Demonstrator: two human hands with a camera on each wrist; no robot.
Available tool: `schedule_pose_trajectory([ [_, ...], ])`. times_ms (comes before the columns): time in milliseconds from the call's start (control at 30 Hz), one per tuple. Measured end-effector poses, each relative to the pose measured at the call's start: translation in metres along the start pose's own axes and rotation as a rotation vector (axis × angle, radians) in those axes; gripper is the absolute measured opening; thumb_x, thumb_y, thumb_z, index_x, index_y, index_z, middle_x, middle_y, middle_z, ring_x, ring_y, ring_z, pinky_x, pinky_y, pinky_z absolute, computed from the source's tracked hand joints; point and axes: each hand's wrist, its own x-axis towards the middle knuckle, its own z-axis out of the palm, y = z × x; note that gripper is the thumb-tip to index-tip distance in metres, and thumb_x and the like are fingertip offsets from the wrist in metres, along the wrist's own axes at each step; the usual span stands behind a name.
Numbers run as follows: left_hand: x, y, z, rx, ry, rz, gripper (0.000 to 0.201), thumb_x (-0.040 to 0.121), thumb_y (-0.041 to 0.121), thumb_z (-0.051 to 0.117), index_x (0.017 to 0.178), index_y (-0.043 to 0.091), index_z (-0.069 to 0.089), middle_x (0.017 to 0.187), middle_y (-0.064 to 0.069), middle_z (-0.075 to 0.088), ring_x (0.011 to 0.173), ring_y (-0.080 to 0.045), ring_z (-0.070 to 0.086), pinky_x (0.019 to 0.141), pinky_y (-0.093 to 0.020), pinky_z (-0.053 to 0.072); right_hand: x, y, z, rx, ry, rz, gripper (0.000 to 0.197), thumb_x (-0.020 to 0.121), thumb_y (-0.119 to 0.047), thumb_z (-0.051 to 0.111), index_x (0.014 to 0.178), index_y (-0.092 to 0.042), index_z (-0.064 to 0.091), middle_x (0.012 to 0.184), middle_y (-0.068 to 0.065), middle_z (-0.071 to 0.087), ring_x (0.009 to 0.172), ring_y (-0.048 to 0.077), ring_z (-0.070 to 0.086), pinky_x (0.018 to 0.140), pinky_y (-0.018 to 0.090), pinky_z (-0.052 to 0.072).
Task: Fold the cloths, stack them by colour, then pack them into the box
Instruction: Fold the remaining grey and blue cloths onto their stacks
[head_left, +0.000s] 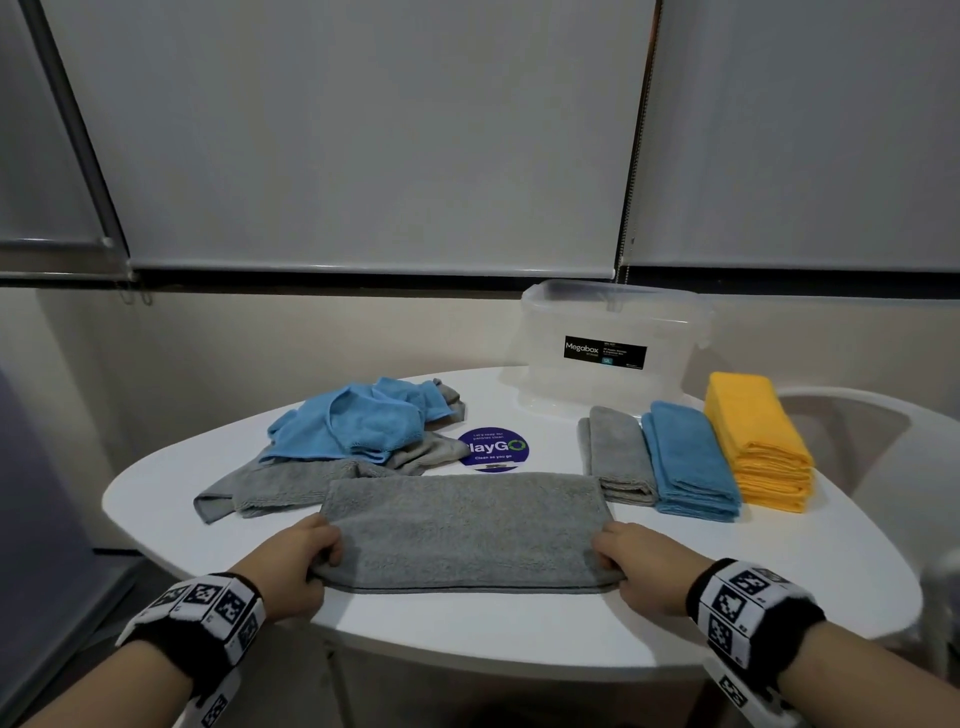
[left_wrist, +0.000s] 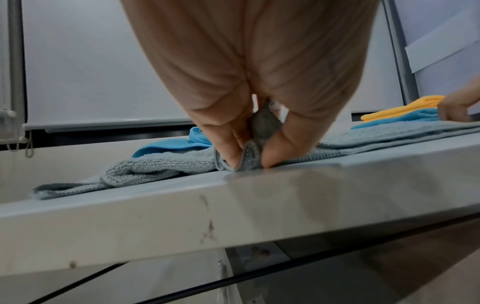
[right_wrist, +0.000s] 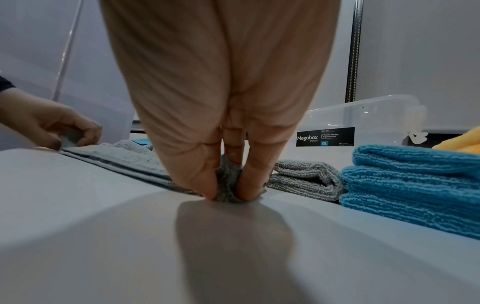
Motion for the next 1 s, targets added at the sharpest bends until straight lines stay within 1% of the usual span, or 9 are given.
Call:
schedule_pose_trajectory([
  [167, 0.01, 0.004, 0.006, 0.007, 0.062, -0.073, 0.036, 0.061, -0.002, 0.048, 0.071, 0.032, 0.039, 0.089, 0.011, 0.044, 0.077, -0.009, 0.047, 0.062, -0.013, 0.033, 0.004, -0.009, -0.005, -0.019, -0.019, 0.037, 0.025, 0.084, 0.001, 0.041, 0.091, -0.022, 0.051, 0.086, -0.007, 0.036, 0.098, 0.024, 0.051, 0.074, 0.025, 0.03],
  [233, 0.013, 0.008, 0.007, -0.046, 0.128, -0.116, 0.033, 0.066, -0.001, 0.051, 0.07, 0.031, 0.044, 0.087, 0.009, 0.048, 0.077, -0.012, 0.049, 0.061, -0.013, 0.032, 0.005, -0.011, -0.011, 0.044, -0.022, 0.093, 0.033, 0.084, 0.0, 0.041, 0.076, -0.032, 0.044, 0.082, -0.01, 0.038, 0.092, 0.019, 0.047, 0.071, 0.024, 0.03],
  [300, 0.015, 0.011, 0.007, -0.158, 0.208, -0.179, 0.024, 0.077, 0.003, 0.059, 0.073, 0.027, 0.053, 0.083, 0.007, 0.056, 0.075, -0.013, 0.053, 0.06, -0.014, 0.034, 0.008, -0.009, -0.015, 0.121, 0.001, 0.148, 0.035, 0.083, 0.0, 0.043, 0.068, -0.032, 0.035, 0.09, -0.004, 0.047, 0.087, 0.017, 0.045, 0.062, 0.023, 0.032],
  [433, 0.021, 0.006, -0.007, -0.455, 0.354, -0.246, 0.009, 0.088, 0.013, 0.065, 0.085, 0.021, 0.065, 0.081, 0.003, 0.067, 0.075, -0.015, 0.06, 0.065, -0.024, 0.043, 0.015, -0.004, -0.027, 0.297, 0.161, 0.26, 0.017, 0.087, -0.003, 0.043, 0.085, -0.018, 0.048, 0.093, 0.003, 0.057, 0.087, 0.021, 0.054, 0.069, 0.028, 0.04],
  [633, 0.035, 0.015, -0.046, -0.646, 0.64, -0.236, 0.014, 0.095, 0.001, 0.049, 0.093, 0.006, 0.061, 0.087, -0.006, 0.06, 0.081, -0.021, 0.053, 0.074, -0.029, 0.037, 0.021, 0.001, -0.067, 0.582, 0.531, 0.258, 0.016, 0.093, -0.003, 0.043, 0.094, -0.02, 0.042, 0.078, -0.002, 0.049, 0.067, 0.013, 0.046, 0.053, 0.02, 0.033],
  [733, 0.042, 0.023, -0.068, -0.992, 0.596, -0.321, 0.022, 0.093, -0.001, 0.044, 0.085, 0.014, 0.056, 0.078, -0.009, 0.054, 0.062, -0.02, 0.045, 0.055, -0.028, 0.033, 0.022, 0.0, -0.086, 0.667, 0.664, 0.21, 0.01, 0.095, -0.005, 0.047, 0.096, -0.014, 0.042, 0.072, 0.002, 0.047, 0.062, 0.015, 0.042, 0.053, 0.024, 0.032],
  [800, 0.044, 0.027, -0.079, -1.132, 0.585, -0.307, 0.03, 0.085, -0.013, 0.037, 0.081, 0.013, 0.053, 0.074, -0.011, 0.05, 0.061, -0.019, 0.043, 0.052, -0.028, 0.034, 0.023, 0.002, -0.094, 0.706, 0.725, 0.188, 0.009, 0.094, -0.007, 0.051, 0.092, -0.012, 0.045, 0.072, 0.004, 0.05, 0.063, 0.018, 0.043, 0.056, 0.027, 0.034],
  [933, 0.044, 0.027, -0.091, -1.123, 0.678, -0.218, 0.033, 0.086, -0.016, 0.042, 0.081, 0.013, 0.055, 0.079, -0.011, 0.055, 0.067, -0.019, 0.049, 0.06, -0.026, 0.041, 0.022, 0.006, -0.106, 0.753, 0.779, 0.172, 0.013, 0.092, -0.01, 0.059, 0.092, -0.01, 0.046, 0.072, 0.004, 0.055, 0.062, 0.016, 0.046, 0.056, 0.024, 0.035],
  [1000, 0.046, 0.023, -0.093, -1.12, 0.694, -0.202, 0.029, 0.09, -0.01, 0.047, 0.083, 0.016, 0.057, 0.078, -0.008, 0.058, 0.064, -0.017, 0.052, 0.055, -0.025, 0.045, 0.023, 0.008, -0.109, 0.763, 0.787, 0.177, 0.017, 0.091, -0.011, 0.06, 0.094, -0.012, 0.044, 0.075, 0.005, 0.057, 0.065, 0.014, 0.048, 0.057, 0.023, 0.036],
])
